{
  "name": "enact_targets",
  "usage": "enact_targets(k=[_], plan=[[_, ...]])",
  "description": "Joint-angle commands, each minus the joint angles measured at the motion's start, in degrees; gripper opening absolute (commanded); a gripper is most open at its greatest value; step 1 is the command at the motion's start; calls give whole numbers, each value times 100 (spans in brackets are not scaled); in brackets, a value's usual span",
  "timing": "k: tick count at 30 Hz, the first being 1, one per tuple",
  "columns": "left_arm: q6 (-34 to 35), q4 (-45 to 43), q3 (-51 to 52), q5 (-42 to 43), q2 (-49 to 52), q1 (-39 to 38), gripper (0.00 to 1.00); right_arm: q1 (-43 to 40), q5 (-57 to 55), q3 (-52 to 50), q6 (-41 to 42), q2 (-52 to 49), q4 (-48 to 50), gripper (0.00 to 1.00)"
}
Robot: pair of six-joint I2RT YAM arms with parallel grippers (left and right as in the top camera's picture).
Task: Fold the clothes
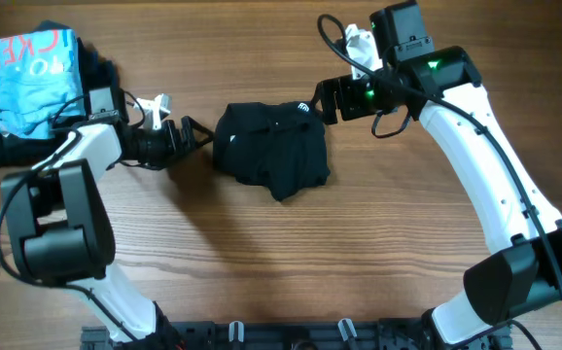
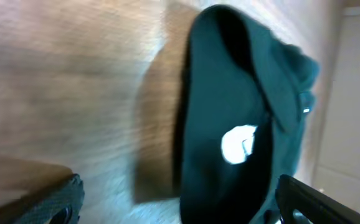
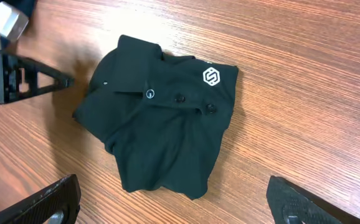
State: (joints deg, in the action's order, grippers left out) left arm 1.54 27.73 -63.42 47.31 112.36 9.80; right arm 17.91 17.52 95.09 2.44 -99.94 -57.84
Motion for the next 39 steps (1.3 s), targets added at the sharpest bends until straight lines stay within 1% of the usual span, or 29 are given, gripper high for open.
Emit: enact_targets(k=[1, 7, 13, 15, 17, 21, 23, 25, 26, 27, 28, 29, 32, 33, 35, 39], plan=[[-118, -208, 59, 138, 612, -76, 100, 4, -83, 92, -94, 131, -4, 96], [-109, -376, 59, 221, 835, -216, 100, 4, -127, 92, -94, 131, 11, 97], [-83, -579, 59, 214, 905, -955, 100, 4, -125, 92, -94, 131, 35, 97], [96, -750, 59, 164, 907, -1270, 100, 4, -125, 92, -92, 131, 35, 97], [369, -898, 59, -94, 909, -1550, 100, 4, -125, 92, -96, 131, 33, 97], [1139, -1093, 59, -1141, 909, -2090, 100, 4, -125, 92, -96, 131, -11, 97], [1491, -1137, 59, -1523, 909, -2273, 98, 4, -140, 92, -101, 131, -50, 97], [1587, -1169, 59, -1683, 909, -2396, 94, 4, -240, 92, -103, 131, -90, 97], [1587, -1169, 57, -1729, 909, -2435, 87, 4, -304, 92, -98, 131, -118, 97], [1585, -1169, 57, -1744, 909, -2450, 76, 4, -350, 92, -98, 131, -142, 97], [1585, -1169, 57, -1744, 909, -2448, 57, 4, -367, 92, -105, 131, -168, 97], [1585, -1167, 57, -1744, 909, -2439, 43, 4, -372, 92, -105, 131, -188, 97], [1585, -1193, 57, -1744, 909, -2404, 9, 4, -385, 92, -118, 131, -245, 96], [1585, -1217, 57, -1744, 907, -2398, 4, 4, -385, 92, -118, 131, -254, 95], [1585, -1294, 57, -1742, 907, -2382, 4, 4, -389, 92, -116, 131, -249, 93], [1587, -1394, 31, -1740, 901, -2347, 4, 0, -492, 92, -94, 136, -219, 93]])
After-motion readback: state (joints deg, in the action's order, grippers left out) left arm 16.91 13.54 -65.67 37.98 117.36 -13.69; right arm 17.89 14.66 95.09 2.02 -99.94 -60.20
